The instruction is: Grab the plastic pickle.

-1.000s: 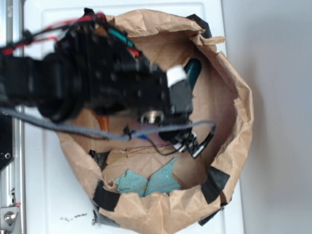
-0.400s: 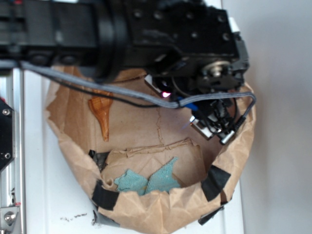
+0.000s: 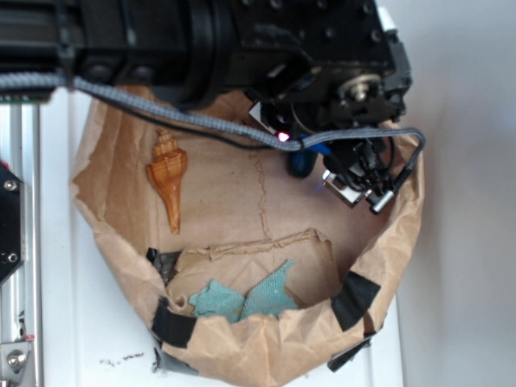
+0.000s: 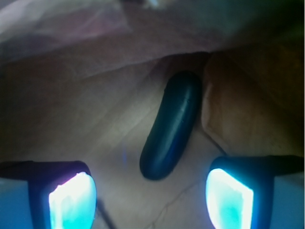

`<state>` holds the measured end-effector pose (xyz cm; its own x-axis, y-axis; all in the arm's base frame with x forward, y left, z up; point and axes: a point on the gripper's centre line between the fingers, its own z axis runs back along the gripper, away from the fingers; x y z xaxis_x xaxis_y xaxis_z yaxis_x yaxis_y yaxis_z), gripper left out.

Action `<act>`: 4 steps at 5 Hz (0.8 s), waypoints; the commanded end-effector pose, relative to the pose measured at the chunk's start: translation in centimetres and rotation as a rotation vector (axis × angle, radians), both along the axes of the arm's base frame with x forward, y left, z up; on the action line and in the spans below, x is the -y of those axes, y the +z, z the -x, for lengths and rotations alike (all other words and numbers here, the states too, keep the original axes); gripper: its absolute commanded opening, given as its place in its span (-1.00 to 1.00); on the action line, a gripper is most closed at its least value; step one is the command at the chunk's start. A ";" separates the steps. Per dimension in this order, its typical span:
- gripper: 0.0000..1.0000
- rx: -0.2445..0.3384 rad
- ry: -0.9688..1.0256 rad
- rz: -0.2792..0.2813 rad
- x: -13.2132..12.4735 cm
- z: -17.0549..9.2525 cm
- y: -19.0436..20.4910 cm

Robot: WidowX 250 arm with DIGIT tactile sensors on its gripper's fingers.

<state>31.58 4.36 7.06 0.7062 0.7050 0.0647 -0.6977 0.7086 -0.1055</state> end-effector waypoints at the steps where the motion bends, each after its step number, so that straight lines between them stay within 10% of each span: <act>1: 1.00 0.079 0.045 -0.037 -2.9 -1.5 0.3; 4: 1.00 0.075 -0.013 -0.082 -0.5 -0.5 -2.8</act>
<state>30.84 3.51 2.74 0.7125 0.6866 0.1444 -0.6845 0.7254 -0.0717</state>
